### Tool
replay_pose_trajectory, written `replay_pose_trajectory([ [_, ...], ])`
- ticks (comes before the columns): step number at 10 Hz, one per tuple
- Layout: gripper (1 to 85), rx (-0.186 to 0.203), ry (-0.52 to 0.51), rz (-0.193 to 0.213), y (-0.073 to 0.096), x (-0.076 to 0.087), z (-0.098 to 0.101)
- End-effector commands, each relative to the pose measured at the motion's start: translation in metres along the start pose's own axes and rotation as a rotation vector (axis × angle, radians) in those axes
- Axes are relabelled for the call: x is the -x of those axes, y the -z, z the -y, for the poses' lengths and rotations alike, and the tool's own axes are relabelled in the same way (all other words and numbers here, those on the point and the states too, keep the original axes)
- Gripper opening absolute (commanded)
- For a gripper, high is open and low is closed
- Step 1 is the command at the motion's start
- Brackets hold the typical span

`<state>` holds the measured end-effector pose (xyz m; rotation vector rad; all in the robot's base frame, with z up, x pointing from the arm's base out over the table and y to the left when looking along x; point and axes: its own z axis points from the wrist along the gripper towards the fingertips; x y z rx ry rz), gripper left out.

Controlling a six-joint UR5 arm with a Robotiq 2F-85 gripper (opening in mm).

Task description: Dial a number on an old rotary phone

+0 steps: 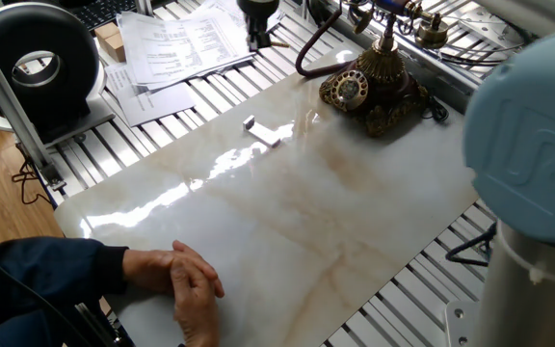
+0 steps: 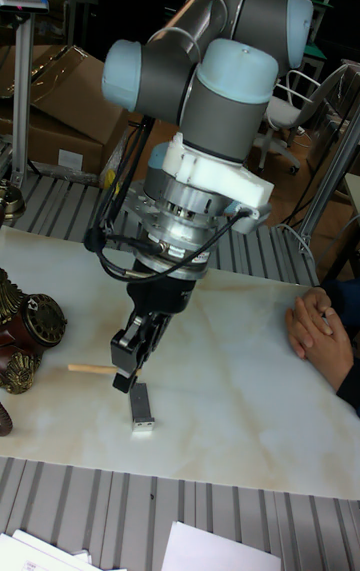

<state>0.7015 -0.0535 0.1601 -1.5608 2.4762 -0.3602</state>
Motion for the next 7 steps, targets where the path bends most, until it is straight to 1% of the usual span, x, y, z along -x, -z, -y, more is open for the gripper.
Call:
replay_pose_trajectory([
  [1,2.0,0.017,0.005,0.042,0.017,-0.033,-0.017],
  [2,2.0,0.027,-0.006,0.054,0.018,-0.046,-0.023],
  [3,2.0,0.043,-0.024,0.079,0.015,-0.054,-0.029],
  [4,2.0,0.070,-0.056,0.113,0.010,-0.059,-0.037],
  [5,2.0,0.086,-0.074,0.136,0.005,-0.064,-0.042],
  [7,2.0,0.088,-0.091,0.121,-0.001,-0.081,-0.047],
])
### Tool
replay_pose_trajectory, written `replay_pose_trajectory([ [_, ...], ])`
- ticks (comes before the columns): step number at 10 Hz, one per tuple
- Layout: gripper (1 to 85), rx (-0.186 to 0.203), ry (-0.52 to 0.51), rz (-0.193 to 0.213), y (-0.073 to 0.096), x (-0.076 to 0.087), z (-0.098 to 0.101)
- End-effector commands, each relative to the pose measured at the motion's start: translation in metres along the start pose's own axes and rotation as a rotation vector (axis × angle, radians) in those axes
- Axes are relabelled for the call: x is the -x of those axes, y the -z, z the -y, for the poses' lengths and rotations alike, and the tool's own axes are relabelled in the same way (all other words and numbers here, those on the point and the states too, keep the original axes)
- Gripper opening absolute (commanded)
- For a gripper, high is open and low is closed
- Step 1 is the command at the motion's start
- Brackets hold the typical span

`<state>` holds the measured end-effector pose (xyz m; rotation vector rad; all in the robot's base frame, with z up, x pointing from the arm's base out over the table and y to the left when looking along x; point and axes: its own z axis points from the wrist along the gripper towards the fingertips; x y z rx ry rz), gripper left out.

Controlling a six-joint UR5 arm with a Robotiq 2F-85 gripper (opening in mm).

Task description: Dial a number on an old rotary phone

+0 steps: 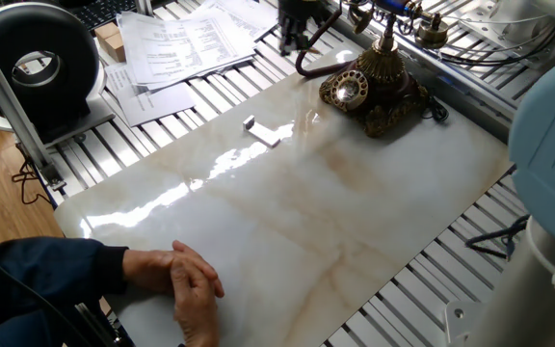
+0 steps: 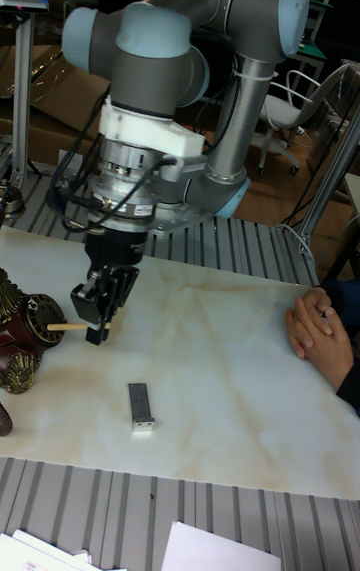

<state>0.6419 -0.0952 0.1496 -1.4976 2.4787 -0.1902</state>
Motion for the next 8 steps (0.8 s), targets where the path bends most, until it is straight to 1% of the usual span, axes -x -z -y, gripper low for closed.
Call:
replay_pose_trajectory([
  [1,2.0,0.020,-0.046,0.031,-0.004,-0.020,-0.011],
  [3,2.0,0.028,-0.058,0.020,-0.001,-0.025,-0.016],
  [5,2.0,0.022,-0.040,0.013,0.000,-0.025,-0.014],
  [6,2.0,0.024,-0.016,-0.007,0.003,-0.021,-0.011],
  [7,2.0,0.004,0.032,-0.050,0.004,-0.032,-0.006],
  [8,2.0,-0.003,0.057,-0.068,0.004,-0.037,-0.004],
])
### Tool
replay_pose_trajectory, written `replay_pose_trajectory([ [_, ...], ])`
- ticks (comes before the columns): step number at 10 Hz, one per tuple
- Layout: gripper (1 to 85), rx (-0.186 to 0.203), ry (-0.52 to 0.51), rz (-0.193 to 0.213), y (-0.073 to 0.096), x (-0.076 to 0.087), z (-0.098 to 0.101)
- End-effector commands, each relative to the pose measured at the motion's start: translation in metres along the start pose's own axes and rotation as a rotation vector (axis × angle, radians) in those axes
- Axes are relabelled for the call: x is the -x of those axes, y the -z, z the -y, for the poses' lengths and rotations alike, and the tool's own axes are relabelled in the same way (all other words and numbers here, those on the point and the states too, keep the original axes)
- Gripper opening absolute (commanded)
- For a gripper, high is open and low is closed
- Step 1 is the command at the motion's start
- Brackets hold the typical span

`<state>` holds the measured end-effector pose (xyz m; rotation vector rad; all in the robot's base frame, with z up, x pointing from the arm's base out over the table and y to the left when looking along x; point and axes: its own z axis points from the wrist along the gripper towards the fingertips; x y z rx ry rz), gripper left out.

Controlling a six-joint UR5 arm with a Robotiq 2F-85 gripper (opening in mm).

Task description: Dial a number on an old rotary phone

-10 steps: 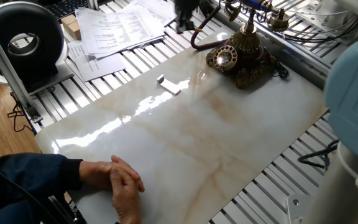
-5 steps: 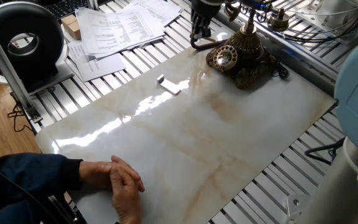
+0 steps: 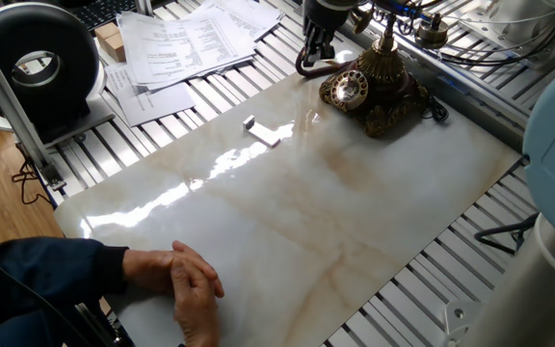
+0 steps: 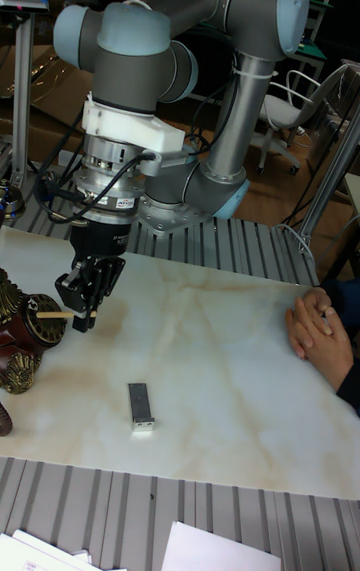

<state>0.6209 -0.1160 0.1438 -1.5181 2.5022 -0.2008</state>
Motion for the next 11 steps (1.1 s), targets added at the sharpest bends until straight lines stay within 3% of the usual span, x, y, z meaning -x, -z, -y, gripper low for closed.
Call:
replay_pose_trajectory([
  [1,2.0,-0.013,0.070,-0.032,0.003,-0.007,0.005],
  [3,2.0,-0.014,0.098,-0.020,0.003,-0.004,0.005],
  [7,2.0,-0.003,0.109,-0.035,0.003,-0.008,0.003],
  [9,2.0,0.025,0.085,-0.025,0.003,-0.005,-0.005],
  [10,2.0,0.045,0.058,-0.025,0.005,-0.008,-0.018],
  [11,2.0,0.035,0.058,-0.034,0.006,-0.015,-0.028],
])
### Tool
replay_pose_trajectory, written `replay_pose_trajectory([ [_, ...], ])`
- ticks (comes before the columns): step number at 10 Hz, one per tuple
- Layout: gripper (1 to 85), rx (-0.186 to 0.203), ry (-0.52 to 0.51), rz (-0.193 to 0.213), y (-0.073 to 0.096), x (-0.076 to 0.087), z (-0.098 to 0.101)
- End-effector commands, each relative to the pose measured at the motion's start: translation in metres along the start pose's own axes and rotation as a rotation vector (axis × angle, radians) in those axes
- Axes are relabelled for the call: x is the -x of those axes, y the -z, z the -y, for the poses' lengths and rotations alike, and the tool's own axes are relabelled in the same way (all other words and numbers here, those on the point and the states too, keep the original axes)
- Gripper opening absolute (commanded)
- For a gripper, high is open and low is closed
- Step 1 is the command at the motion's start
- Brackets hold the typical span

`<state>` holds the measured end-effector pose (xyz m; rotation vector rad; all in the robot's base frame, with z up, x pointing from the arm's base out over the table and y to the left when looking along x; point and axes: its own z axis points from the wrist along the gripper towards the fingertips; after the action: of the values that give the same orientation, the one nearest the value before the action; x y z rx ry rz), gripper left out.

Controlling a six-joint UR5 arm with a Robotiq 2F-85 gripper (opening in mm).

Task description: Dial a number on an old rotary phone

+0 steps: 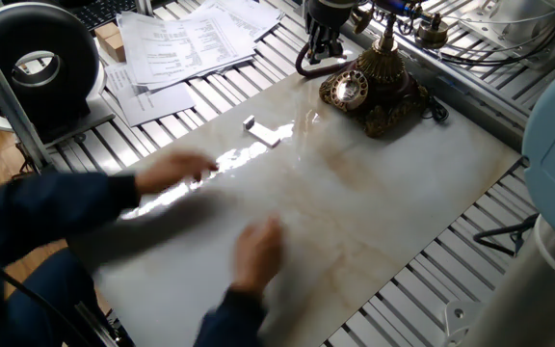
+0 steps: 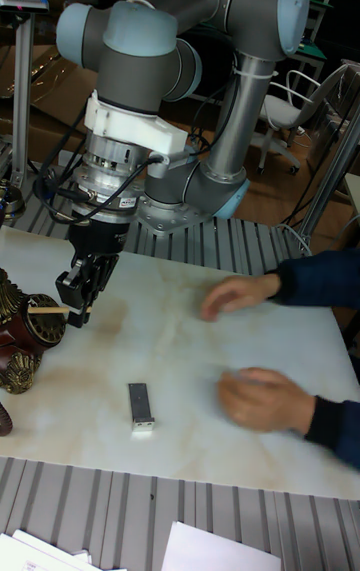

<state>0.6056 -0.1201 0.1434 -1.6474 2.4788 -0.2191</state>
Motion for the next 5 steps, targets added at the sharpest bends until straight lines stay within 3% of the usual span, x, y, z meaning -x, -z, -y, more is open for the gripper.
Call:
replay_pose_trajectory([
  [1,2.0,0.010,-0.028,0.013,0.0013,-0.0056,-0.0216],
  [5,2.0,0.007,-0.004,0.030,-0.0032,-0.0098,-0.0194],
])
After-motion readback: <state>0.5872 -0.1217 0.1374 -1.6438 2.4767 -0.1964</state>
